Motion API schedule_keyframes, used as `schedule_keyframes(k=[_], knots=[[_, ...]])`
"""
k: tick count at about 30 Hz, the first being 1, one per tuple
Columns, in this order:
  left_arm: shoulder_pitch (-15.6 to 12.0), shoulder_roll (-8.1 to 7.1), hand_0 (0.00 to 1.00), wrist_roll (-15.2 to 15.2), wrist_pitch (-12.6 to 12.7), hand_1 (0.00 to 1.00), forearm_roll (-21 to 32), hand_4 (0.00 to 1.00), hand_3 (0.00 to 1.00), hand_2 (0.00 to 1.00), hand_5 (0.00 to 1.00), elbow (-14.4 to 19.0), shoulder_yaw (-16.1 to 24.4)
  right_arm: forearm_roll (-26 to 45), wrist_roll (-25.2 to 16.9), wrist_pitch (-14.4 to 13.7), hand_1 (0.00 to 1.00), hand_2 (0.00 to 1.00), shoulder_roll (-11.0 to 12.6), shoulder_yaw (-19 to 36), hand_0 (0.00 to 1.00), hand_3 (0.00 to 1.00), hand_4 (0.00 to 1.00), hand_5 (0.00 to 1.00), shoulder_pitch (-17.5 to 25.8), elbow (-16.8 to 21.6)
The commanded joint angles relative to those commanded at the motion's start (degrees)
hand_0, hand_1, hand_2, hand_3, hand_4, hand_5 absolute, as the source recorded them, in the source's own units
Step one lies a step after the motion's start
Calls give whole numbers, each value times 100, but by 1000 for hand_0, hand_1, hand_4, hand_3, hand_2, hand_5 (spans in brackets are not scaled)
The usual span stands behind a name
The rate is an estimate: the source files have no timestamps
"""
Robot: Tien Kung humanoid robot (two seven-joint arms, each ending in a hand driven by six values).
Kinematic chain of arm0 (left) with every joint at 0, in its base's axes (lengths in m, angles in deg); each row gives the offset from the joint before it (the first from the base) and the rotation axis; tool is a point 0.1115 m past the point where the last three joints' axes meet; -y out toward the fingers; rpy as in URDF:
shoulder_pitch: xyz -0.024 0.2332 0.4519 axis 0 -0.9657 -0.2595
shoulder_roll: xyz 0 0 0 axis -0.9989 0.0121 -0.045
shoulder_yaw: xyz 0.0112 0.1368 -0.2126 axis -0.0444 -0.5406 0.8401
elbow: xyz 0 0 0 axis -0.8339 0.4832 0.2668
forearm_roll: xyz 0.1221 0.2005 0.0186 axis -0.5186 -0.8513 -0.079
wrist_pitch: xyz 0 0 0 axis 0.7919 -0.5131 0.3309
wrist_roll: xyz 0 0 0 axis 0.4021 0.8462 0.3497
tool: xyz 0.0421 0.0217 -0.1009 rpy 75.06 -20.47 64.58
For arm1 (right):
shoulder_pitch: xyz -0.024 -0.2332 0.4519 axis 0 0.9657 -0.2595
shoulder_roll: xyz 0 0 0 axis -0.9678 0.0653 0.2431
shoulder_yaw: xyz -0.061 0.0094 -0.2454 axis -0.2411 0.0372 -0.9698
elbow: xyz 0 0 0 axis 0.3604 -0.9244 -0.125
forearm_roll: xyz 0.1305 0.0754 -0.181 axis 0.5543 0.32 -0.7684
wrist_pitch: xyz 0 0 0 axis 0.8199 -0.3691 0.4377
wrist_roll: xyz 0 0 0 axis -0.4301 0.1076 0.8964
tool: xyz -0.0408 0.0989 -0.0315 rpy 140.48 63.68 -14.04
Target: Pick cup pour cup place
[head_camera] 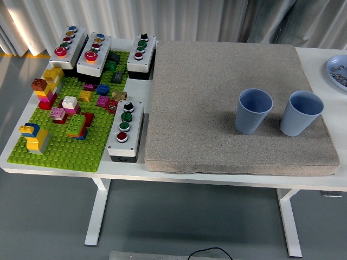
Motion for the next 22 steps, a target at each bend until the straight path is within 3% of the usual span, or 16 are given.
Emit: schedule_keyframes(k=[22], knots=[[14,6,729,2,-2,771,-15,503,672,820,954,0,26,11,26,50,834,879,7,-17,904,866,778,831,-16,-6]])
